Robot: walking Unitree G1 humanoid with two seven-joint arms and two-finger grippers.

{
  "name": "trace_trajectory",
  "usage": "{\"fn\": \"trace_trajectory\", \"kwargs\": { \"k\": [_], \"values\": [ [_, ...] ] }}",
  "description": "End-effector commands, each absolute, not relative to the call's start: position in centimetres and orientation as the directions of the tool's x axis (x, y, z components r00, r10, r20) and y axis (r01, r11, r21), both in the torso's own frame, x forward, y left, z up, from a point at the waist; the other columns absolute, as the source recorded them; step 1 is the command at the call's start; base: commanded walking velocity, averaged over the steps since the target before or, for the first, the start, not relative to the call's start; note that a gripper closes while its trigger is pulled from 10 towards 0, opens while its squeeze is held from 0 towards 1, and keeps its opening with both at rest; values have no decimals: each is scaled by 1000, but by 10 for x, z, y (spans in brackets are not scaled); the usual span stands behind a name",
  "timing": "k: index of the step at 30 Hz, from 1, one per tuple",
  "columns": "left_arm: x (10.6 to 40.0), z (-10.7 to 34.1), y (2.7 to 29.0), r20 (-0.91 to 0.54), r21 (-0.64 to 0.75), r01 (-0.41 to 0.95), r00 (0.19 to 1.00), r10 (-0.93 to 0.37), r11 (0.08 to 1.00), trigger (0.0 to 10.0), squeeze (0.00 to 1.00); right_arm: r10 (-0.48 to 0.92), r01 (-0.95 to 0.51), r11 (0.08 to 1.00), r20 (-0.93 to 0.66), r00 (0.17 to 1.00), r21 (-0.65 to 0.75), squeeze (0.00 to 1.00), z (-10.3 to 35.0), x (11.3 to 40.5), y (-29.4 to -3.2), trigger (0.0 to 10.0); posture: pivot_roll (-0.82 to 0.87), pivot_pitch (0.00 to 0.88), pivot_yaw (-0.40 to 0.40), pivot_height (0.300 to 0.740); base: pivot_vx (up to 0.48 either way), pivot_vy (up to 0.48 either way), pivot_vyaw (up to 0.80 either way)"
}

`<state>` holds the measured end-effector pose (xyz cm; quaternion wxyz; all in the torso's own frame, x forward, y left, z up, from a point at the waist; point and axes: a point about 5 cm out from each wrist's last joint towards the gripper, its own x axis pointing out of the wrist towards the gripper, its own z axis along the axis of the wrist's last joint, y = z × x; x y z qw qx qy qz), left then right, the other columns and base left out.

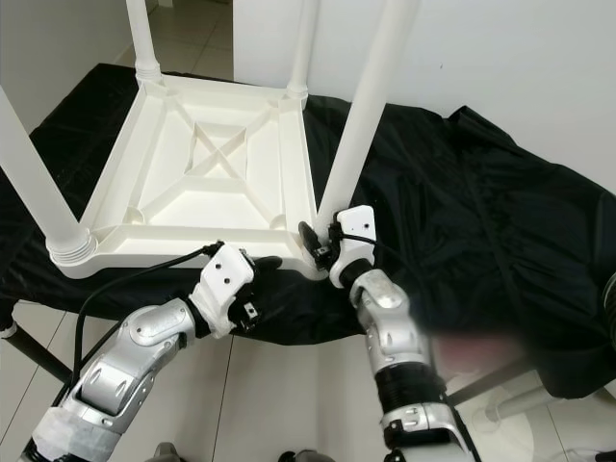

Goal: Building children table

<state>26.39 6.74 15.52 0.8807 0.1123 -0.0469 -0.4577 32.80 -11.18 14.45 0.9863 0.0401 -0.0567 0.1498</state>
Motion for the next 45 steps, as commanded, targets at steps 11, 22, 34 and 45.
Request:
{"fn": "trace_trajectory", "kwargs": {
  "k": [11,22,34,45],
  "values": [
    [261,153,64,-25,238,814,551,-834,530,10000,0,-83,86,965,-20,996,249,0,125,318,-99,10000,65,42,-110,740,0,0,0],
    [261,153,63,-25,238,817,547,-837,526,10000,0,46,-60,961,59,997,270,1000,136,312,-90,10000,62,45,-109,740,0,0,0],
    [259,152,61,-24,230,819,545,-838,526,10000,0,173,-196,958,128,977,207,1000,137,314,-106,10000,63,51,-113,740,0,0,0],
    [259,152,62,-22,235,806,563,-826,543,10000,0,280,-300,943,147,949,143,0,134,314,-117,10000,75,68,-125,740,0,0,0]
  ]
}}
